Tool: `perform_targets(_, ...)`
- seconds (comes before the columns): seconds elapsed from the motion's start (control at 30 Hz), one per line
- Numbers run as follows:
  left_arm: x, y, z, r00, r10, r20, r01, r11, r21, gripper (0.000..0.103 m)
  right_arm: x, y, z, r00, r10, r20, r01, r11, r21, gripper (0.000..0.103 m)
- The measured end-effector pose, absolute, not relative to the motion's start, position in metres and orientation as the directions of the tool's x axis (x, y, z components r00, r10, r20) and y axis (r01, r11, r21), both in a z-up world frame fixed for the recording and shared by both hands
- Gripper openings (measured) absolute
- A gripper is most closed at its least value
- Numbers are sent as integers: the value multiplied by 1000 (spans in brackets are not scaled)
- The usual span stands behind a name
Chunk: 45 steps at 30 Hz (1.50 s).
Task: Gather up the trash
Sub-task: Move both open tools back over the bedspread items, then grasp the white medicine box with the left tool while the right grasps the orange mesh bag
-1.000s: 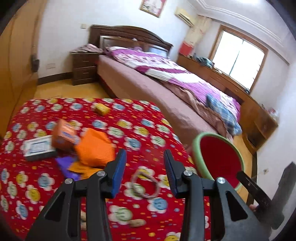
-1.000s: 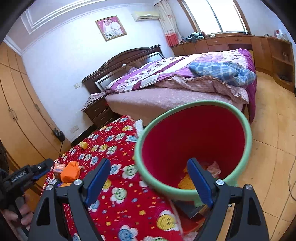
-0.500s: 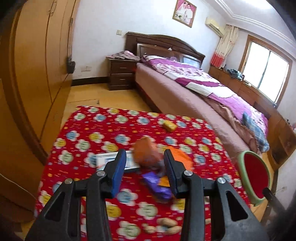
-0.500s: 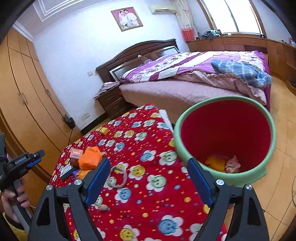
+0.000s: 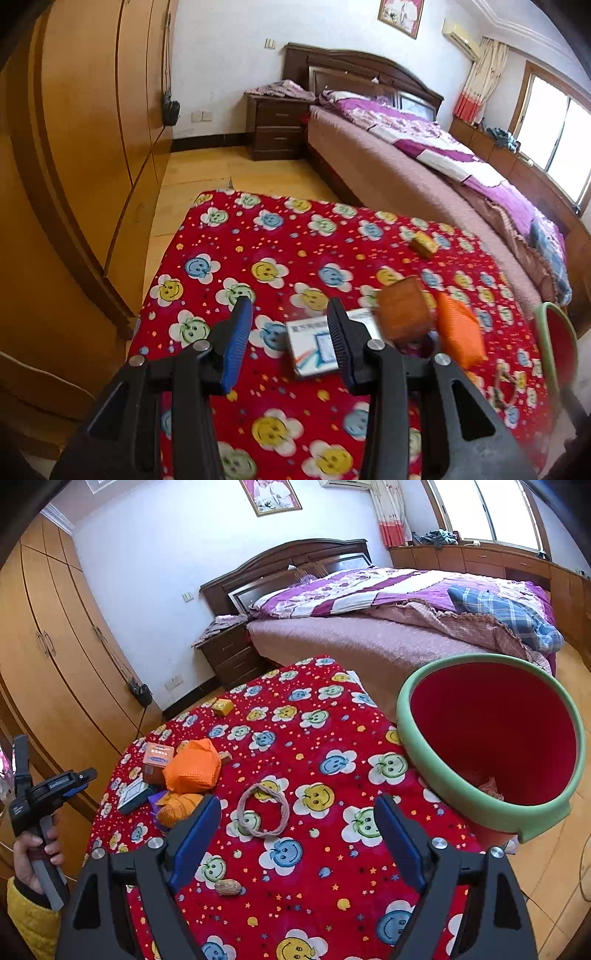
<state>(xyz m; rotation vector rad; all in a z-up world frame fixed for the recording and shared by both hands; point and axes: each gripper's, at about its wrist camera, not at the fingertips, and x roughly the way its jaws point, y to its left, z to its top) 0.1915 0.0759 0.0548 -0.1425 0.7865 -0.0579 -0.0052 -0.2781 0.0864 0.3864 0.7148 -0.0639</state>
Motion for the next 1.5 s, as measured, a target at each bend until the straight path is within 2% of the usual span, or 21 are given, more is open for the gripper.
perform_targets(0.23,231,72,22,643,-118,-757,12,989,-144,42,3,-281,78,734,43,-677,225,926,303,87)
perform_targets(0.47,246,67,3,590,-43,-806,-26,997,-73,42,3,-284,72,723,50,-689,229,924,307,87)
perform_targets(0.7,220,65,-4,570,-60,-820,3,998,-70,42,-2,-286,70,726,65,-685,225,919,325,87)
perform_targets(1.03,167,53,14,597,-130,-792,71,991,-109,43,-10,-291,69,734,79,-675,221,911,347,87)
perform_targets(1.13,159,50,26,609,-173,-774,84,984,-154,47,-11,-293,67,734,82,-674,223,908,354,87)
perform_targets(1.27,154,39,35,608,-236,-758,123,971,-204,58,-12,-295,67,733,86,-675,225,905,360,87)
perform_targets(1.5,163,14,19,564,-243,-789,183,969,-167,59,-12,-295,65,732,79,-677,230,906,354,87)
